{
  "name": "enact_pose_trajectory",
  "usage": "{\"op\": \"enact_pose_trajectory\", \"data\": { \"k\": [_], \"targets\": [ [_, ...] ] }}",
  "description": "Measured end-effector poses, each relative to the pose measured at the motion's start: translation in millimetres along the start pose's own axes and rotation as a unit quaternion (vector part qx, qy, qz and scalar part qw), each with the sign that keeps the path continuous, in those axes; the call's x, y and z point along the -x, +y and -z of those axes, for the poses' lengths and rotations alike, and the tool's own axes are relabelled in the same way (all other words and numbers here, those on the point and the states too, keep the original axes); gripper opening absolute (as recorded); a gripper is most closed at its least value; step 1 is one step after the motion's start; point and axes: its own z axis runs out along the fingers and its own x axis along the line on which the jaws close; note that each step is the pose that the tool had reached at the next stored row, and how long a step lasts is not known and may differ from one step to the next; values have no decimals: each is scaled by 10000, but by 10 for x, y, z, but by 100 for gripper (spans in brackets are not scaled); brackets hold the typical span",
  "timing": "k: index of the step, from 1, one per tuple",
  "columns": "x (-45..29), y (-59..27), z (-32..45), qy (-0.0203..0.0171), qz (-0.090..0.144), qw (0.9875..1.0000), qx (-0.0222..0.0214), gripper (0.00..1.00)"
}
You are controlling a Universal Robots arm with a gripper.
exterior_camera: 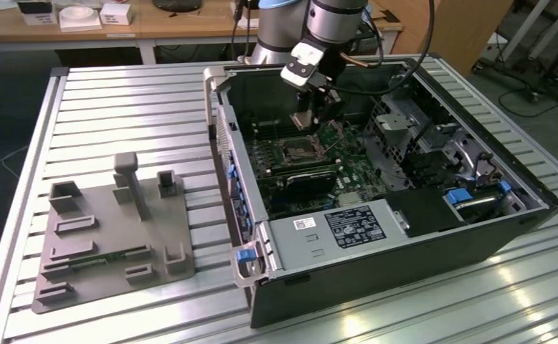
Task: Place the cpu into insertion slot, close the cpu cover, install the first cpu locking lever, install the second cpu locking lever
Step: 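Place the cpu into insertion slot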
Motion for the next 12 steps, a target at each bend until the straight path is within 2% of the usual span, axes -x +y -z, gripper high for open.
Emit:
{"op": "enact_pose_trajectory", "data": {
  "k": [7, 12],
  "targets": [
    [0, 0, -5, 2, 0, 10000, 1, 54],
    [2, -1, -85, 0, -45, 10000, 1, 54]
  ]
}}
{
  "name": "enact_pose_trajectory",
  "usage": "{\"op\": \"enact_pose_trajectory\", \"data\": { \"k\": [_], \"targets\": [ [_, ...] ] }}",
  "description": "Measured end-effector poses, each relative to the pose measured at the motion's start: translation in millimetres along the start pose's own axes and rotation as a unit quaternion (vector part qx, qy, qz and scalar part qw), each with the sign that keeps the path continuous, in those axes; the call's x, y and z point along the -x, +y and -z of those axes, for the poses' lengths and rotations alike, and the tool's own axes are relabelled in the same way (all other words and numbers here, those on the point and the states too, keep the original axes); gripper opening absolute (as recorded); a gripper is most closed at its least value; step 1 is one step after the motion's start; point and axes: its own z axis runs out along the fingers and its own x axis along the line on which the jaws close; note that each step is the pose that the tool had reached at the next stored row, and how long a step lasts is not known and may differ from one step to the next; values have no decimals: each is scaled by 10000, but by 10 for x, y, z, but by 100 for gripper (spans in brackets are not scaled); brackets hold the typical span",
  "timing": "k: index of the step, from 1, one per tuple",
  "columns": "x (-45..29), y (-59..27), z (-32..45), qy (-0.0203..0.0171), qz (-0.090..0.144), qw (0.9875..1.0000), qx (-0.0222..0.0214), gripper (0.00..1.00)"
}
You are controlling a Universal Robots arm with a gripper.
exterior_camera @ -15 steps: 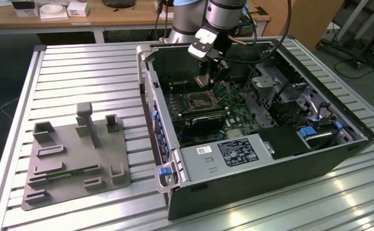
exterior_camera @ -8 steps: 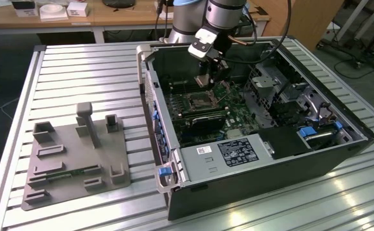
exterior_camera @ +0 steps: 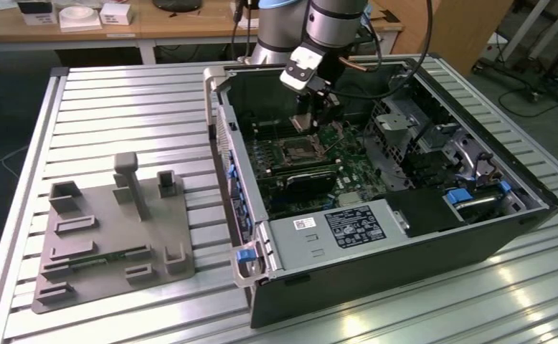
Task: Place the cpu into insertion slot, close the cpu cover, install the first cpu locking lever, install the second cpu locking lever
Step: 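Place the cpu into insertion slot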
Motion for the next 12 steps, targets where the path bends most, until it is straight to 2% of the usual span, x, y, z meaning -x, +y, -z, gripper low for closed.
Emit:
{"op": "enact_pose_trajectory", "data": {
  "k": [7, 12],
  "targets": [
    [-3, 2, -123, -5, -246, 9997, 7, 54],
    [1, 10, -216, -4, -297, 9996, 3, 54]
  ]
}}
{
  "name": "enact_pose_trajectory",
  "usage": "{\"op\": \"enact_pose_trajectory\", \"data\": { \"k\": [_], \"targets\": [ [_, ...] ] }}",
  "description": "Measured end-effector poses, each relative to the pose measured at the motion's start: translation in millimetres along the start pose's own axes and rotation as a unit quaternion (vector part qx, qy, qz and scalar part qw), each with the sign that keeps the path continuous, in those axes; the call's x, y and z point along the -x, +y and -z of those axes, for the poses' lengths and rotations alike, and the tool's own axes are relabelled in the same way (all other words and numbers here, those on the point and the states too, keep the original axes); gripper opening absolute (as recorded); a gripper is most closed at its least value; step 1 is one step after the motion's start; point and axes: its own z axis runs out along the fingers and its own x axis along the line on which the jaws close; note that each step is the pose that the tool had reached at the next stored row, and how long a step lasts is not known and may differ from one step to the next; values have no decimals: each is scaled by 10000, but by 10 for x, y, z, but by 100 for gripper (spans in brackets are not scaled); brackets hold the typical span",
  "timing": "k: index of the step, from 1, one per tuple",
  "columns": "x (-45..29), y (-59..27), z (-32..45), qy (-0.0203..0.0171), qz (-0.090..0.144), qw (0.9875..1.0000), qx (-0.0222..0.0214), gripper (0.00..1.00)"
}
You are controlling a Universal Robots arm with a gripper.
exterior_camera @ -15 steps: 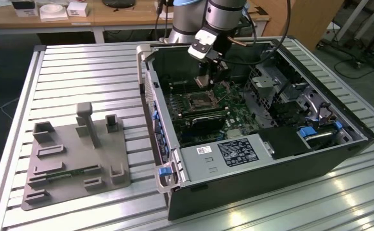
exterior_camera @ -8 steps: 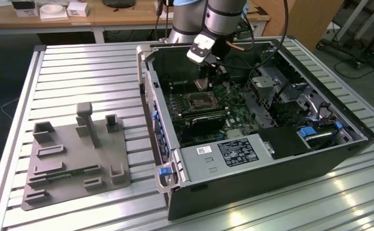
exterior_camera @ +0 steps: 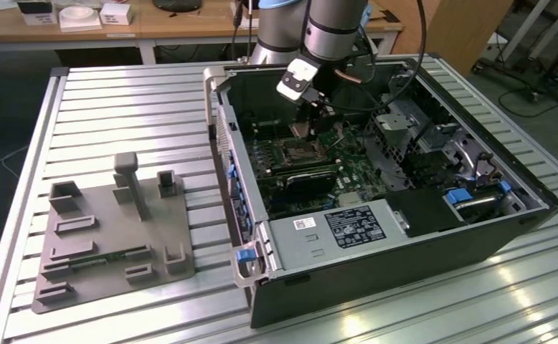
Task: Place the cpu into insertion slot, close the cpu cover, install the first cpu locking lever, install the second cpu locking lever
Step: 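Place the cpu into insertion slot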
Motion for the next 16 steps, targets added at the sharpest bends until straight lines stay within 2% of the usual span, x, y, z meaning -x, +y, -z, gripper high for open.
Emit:
{"op": "enact_pose_trajectory", "data": {
  "k": [5, 6, 7, 11, 16],
  "targets": [
    [3, 1, -90, -3, -209, 9998, 7, 54],
    [5, 0, -152, -6, -386, 9993, 11, 54],
    [7, 2, -215, -7, -453, 9990, 5, 54],
    [9, 5, -255, -7, -482, 9988, -7, 54],
    [9, 5, -260, -7, -483, 9988, -9, 54]
  ]
}}
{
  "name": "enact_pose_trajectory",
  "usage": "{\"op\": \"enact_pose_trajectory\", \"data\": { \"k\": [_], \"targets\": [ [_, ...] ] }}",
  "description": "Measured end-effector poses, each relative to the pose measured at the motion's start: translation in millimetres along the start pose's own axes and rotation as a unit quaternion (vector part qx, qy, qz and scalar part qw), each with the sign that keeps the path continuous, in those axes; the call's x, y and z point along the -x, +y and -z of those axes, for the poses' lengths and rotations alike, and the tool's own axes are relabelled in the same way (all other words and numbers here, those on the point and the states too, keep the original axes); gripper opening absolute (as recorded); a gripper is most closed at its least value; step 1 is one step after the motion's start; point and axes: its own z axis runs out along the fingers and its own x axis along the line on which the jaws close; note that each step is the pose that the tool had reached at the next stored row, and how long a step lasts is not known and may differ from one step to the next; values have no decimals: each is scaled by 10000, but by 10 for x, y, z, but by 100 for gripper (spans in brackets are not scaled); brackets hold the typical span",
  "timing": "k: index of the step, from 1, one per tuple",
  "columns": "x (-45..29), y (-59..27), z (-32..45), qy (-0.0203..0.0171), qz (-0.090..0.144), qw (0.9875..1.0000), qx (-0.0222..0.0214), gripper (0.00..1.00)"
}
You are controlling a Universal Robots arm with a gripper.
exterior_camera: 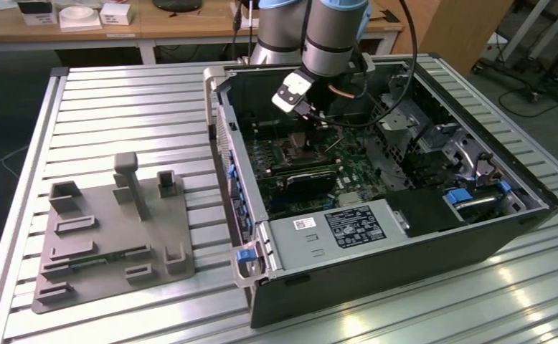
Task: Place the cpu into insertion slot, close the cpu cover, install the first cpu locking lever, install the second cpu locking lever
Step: 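Place the cpu into insertion slot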
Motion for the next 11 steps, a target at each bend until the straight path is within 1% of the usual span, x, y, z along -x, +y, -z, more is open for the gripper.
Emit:
{"op": "enact_pose_trajectory", "data": {
  "k": [11],
  "targets": [
    [8, 1, -15, 2, 51, 10000, -2, 54]
  ]
}}
